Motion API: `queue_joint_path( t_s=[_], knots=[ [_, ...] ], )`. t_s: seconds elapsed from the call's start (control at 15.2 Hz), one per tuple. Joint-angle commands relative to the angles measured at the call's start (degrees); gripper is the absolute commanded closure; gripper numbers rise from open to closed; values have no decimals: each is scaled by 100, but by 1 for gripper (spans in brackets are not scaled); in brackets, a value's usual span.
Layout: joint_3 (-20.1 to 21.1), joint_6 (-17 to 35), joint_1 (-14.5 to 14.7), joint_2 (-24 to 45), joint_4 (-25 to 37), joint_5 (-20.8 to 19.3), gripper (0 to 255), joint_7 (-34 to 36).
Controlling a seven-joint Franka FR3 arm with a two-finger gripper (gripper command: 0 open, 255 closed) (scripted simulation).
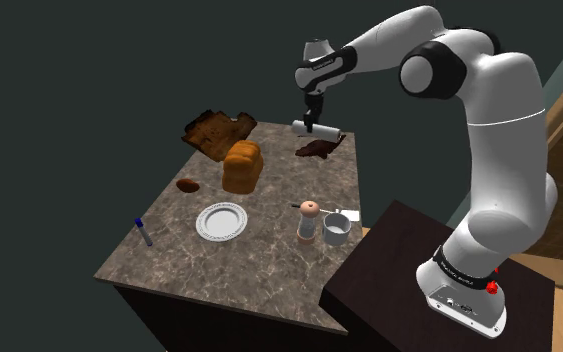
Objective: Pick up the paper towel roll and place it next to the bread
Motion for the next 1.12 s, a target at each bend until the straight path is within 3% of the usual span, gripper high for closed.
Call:
queue_joint_path(
  t_s=[0.0,1.06],
  knots=[
    [45,-87,112,153,225,2,255,175],
    [116,805,68,769,-56,91,255,187]
  ],
)
